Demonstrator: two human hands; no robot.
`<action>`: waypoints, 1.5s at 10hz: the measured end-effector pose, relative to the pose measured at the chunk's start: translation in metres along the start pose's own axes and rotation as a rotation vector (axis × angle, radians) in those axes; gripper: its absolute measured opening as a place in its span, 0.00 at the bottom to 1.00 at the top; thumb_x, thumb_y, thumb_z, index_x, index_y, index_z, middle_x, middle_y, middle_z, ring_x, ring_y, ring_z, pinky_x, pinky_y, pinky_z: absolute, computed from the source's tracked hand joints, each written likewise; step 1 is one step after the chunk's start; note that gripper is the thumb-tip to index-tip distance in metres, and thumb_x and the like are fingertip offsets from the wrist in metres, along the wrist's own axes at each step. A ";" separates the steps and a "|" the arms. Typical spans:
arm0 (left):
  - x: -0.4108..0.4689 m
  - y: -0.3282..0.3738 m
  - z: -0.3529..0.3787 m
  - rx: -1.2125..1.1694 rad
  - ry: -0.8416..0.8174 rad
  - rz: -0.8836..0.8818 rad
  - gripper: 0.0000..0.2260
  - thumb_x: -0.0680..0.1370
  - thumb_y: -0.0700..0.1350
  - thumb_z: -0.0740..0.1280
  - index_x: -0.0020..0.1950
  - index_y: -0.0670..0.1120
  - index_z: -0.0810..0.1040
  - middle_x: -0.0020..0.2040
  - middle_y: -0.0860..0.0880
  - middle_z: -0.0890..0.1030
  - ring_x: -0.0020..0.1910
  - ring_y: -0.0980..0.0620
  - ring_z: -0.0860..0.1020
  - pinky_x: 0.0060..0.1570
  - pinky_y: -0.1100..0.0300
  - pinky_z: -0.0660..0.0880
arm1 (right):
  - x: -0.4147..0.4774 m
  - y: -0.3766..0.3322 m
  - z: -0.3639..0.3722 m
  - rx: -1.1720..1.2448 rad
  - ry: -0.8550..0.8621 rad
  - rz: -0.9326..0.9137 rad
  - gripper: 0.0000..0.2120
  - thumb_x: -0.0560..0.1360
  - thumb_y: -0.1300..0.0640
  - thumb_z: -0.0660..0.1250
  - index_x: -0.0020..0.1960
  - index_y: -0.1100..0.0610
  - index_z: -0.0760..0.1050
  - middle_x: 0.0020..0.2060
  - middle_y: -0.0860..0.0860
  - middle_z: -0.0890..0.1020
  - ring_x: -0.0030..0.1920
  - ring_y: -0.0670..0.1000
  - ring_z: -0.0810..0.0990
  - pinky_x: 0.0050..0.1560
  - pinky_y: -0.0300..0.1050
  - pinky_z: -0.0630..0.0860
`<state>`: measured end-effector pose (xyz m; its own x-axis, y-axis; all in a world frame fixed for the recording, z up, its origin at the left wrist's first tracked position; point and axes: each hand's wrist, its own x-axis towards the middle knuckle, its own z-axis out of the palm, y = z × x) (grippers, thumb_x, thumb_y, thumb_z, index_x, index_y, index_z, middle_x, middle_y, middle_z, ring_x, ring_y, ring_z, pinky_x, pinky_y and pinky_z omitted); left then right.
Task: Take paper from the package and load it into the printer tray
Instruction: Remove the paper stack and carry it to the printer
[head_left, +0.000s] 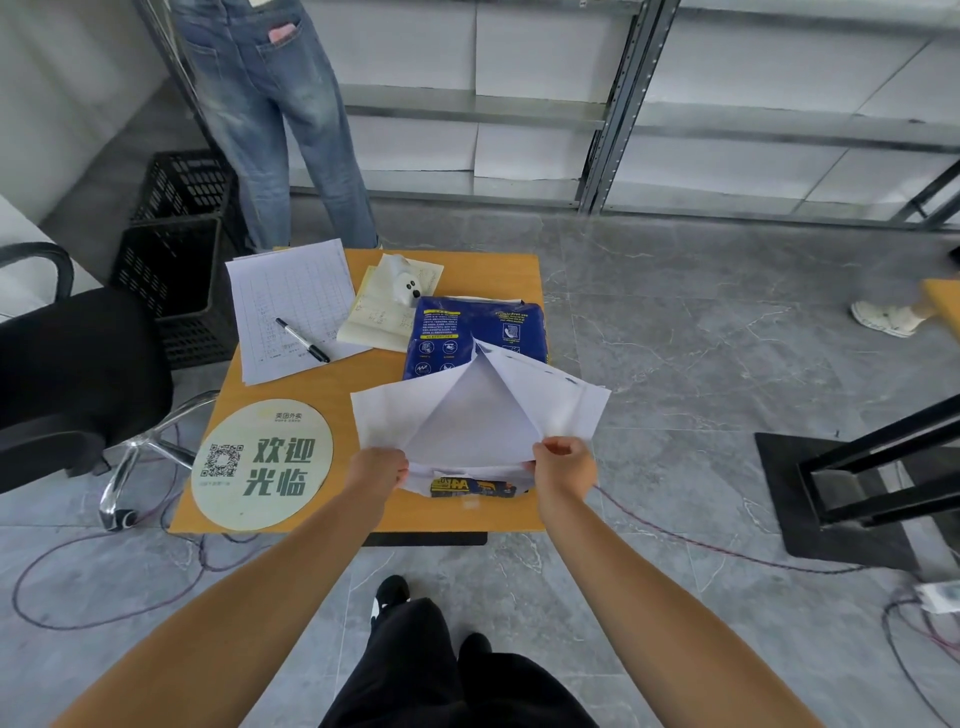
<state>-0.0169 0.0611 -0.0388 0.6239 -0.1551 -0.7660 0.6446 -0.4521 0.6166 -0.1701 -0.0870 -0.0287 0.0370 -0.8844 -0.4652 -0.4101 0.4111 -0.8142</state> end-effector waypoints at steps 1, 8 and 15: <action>-0.002 0.002 0.000 -0.068 0.060 -0.071 0.05 0.77 0.35 0.65 0.41 0.39 0.74 0.42 0.42 0.79 0.44 0.47 0.78 0.60 0.56 0.76 | -0.006 0.000 -0.004 -0.166 -0.023 -0.239 0.06 0.75 0.61 0.66 0.43 0.52 0.78 0.39 0.44 0.80 0.38 0.45 0.78 0.32 0.39 0.71; 0.000 -0.018 0.000 -0.195 0.006 -0.064 0.03 0.76 0.34 0.67 0.48 0.38 0.77 0.43 0.42 0.80 0.43 0.48 0.81 0.53 0.55 0.80 | 0.008 0.006 0.010 0.040 -0.064 0.065 0.12 0.69 0.67 0.70 0.49 0.55 0.76 0.48 0.55 0.81 0.43 0.55 0.81 0.33 0.41 0.76; -0.022 -0.017 -0.012 0.030 -0.069 -0.008 0.11 0.77 0.32 0.65 0.59 0.40 0.72 0.62 0.37 0.77 0.57 0.37 0.80 0.53 0.47 0.80 | 0.006 -0.001 -0.019 -0.278 -0.559 0.202 0.20 0.78 0.59 0.62 0.69 0.61 0.66 0.55 0.56 0.77 0.42 0.55 0.82 0.36 0.47 0.82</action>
<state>-0.0362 0.0828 -0.0303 0.5861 -0.2115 -0.7821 0.6351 -0.4795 0.6056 -0.1871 -0.0964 -0.0242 0.3718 -0.5172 -0.7709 -0.6759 0.4184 -0.6067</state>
